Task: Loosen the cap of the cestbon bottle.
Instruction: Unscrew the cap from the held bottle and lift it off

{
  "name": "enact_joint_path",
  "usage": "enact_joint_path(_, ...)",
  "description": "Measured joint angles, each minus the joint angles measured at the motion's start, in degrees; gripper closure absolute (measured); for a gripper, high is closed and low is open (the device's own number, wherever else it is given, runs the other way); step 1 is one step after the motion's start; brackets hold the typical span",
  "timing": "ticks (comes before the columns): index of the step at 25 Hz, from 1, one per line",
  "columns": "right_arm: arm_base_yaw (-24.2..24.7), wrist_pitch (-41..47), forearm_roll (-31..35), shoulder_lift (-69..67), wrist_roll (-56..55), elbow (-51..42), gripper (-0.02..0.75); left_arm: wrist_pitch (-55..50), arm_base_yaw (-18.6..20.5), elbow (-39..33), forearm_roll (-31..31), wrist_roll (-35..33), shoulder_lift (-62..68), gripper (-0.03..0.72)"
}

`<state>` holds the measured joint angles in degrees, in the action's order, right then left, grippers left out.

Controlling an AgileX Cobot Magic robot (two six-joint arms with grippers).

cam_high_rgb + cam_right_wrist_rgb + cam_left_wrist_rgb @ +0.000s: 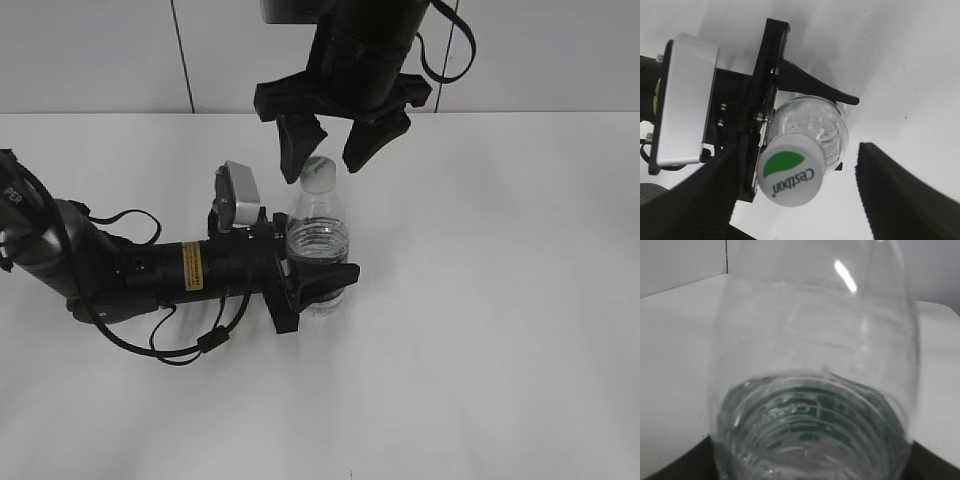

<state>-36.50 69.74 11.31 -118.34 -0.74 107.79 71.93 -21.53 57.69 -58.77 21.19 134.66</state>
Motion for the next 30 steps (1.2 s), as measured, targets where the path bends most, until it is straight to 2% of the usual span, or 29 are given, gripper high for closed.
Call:
enact_joint_path(8, 0.0, 0.1, -0.1, 0.0, 0.3, 0.0, 0.238, 0.0, 0.0, 0.0, 0.0, 0.0, 0.0, 0.28)
enact_joint_path(30, 0.0, 0.1, 0.2, 0.0, 0.7, 0.0, 0.245, -0.2, -0.1, 0.0, 1.0, 0.0, 0.0, 0.28)
